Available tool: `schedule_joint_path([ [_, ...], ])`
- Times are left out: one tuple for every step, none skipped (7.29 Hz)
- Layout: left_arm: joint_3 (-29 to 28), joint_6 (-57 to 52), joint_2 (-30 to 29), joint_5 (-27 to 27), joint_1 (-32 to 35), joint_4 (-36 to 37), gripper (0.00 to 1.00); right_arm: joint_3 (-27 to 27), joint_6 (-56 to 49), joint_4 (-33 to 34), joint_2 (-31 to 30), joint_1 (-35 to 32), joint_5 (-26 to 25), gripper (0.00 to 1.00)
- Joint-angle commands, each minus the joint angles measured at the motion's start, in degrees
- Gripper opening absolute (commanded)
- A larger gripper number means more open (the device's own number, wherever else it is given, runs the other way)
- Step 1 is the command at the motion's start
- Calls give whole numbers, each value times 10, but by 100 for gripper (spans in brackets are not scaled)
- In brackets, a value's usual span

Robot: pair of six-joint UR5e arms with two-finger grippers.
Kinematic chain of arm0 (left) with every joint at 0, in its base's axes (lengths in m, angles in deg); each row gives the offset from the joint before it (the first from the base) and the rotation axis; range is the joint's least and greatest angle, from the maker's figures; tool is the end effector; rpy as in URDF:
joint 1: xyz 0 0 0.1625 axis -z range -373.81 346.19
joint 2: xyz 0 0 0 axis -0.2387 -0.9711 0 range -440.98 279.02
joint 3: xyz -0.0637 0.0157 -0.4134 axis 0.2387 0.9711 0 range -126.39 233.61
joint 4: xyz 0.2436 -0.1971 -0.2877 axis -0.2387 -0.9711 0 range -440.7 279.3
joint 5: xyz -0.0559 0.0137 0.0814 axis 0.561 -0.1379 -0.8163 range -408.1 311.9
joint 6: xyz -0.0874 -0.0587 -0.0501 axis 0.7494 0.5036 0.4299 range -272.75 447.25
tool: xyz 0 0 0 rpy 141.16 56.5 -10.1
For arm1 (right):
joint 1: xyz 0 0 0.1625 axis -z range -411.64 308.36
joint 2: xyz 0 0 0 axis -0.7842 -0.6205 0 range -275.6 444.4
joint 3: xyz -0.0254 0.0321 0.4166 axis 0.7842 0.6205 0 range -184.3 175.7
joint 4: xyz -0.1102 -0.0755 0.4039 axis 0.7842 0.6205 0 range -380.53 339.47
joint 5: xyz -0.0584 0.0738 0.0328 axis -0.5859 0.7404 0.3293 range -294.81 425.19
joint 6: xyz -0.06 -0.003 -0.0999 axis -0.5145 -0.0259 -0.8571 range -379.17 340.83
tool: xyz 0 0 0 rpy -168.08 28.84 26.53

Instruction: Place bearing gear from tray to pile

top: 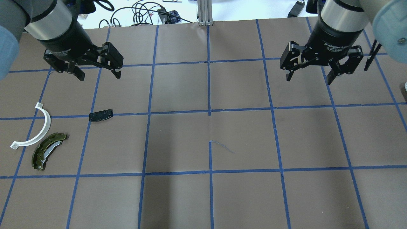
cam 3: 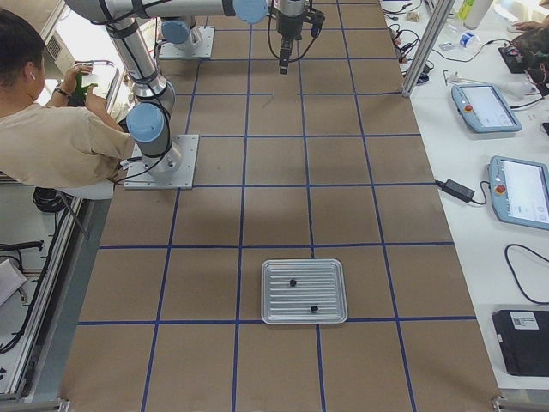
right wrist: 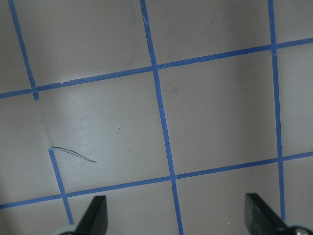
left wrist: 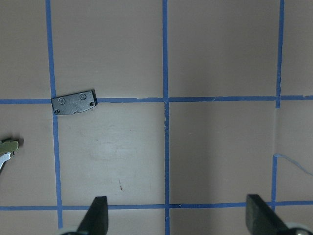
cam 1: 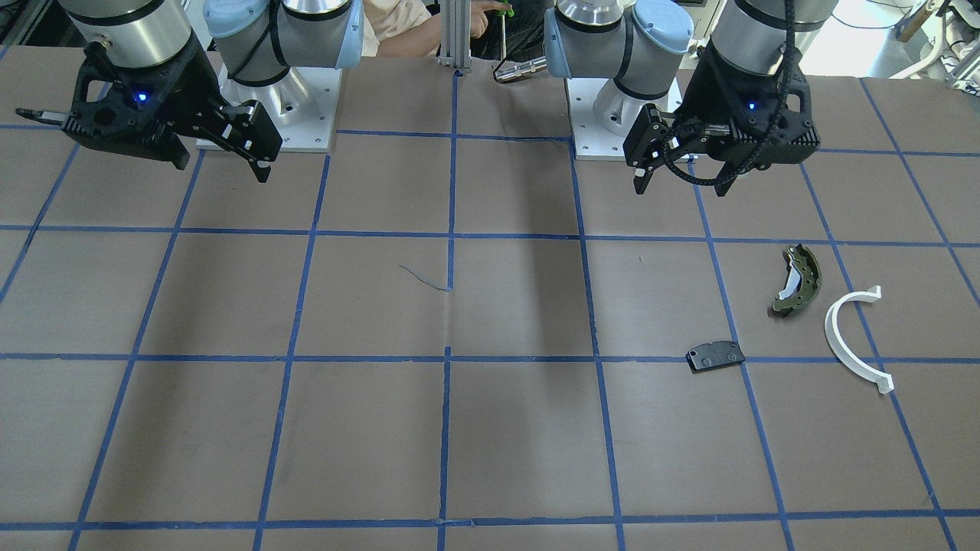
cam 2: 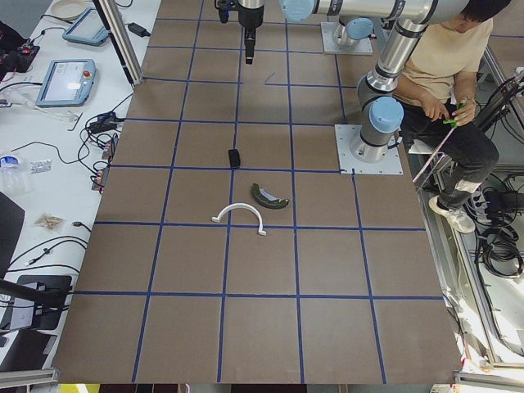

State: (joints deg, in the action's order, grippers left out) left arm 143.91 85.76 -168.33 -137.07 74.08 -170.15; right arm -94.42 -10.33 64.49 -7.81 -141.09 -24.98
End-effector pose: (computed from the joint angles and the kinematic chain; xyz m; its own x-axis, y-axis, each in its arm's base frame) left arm -0.1172 -0.4944 0.4858 -0.9998 -0.0100 0.0165 -0.0109 0.9986 -0.0511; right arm 0.1282 -0.4826 0.4740 -0.9866 0.1629 0.0107 0.1632 0.9854 0.0495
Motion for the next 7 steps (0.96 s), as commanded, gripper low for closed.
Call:
schedule_joint_path([
  [1, 0, -1, 0, -2, 1, 100, -1, 0, 1, 4, 4, 0, 100],
  [-1, 0, -3, 0, -2, 1, 100, -6, -7, 8, 11, 23, 0, 100],
  [-1, 1, -3, 0, -2, 1, 100, -7, -17, 8, 18, 66, 0, 100],
  [-1, 1, -4, 0, -2, 1, 100, -7, -86, 8, 22, 109, 0, 100],
  [-3, 3, -6, 0, -1, 1, 100, -7, -133, 8, 24, 145, 0, 100],
  [-2, 1, -5, 0, -1, 1, 100, -7, -160, 8, 29, 184, 2, 100],
  [-4, 1, -5, 0, -1, 1, 100, -7, -223, 9, 39, 211, 0, 100],
])
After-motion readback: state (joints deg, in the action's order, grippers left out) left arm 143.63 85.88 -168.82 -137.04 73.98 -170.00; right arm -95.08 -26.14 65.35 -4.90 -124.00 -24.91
